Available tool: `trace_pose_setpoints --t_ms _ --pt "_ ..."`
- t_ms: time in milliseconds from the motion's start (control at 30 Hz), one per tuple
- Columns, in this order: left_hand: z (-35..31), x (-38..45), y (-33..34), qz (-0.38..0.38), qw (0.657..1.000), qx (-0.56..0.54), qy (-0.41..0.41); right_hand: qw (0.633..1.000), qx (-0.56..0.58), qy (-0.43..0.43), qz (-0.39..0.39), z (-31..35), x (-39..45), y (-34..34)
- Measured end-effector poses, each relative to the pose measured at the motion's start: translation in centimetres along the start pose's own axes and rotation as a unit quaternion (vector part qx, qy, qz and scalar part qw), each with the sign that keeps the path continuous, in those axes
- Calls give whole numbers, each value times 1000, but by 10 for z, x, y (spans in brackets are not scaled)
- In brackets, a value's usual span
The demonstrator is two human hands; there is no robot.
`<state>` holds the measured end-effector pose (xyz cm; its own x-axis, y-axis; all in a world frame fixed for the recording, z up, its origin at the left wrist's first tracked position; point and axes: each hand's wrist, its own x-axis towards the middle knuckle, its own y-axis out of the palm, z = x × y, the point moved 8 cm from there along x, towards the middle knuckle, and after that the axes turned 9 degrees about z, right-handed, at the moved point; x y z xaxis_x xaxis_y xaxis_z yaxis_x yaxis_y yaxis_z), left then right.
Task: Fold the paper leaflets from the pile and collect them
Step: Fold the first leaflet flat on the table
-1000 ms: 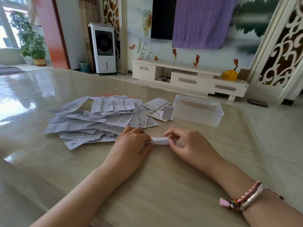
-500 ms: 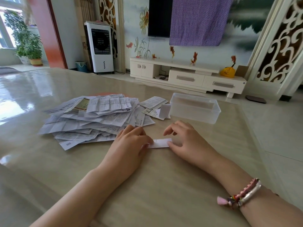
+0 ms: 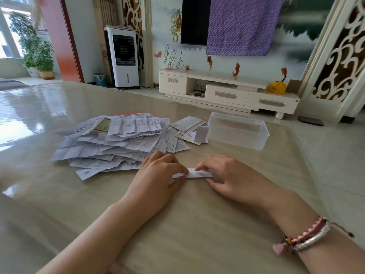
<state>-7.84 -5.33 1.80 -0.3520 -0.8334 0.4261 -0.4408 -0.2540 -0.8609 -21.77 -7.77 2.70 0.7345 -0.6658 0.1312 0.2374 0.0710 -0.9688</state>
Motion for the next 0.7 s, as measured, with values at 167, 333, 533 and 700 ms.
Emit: trace_pose_setpoints --t_ms 167,333,533,700 --pt "-4 1 -3 -4 1000 18 4 1000 -15 -8 4 -1 0 -2" --pt "-2 0 -9 -32 999 19 -7 994 -63 -26 -91 10 -2 -17" --pt "5 5 -3 -11 996 -85 -30 984 127 -40 -117 18 -4 -20" --pt "2 4 5 34 984 -167 -44 960 251 49 -111 -3 2 -8"
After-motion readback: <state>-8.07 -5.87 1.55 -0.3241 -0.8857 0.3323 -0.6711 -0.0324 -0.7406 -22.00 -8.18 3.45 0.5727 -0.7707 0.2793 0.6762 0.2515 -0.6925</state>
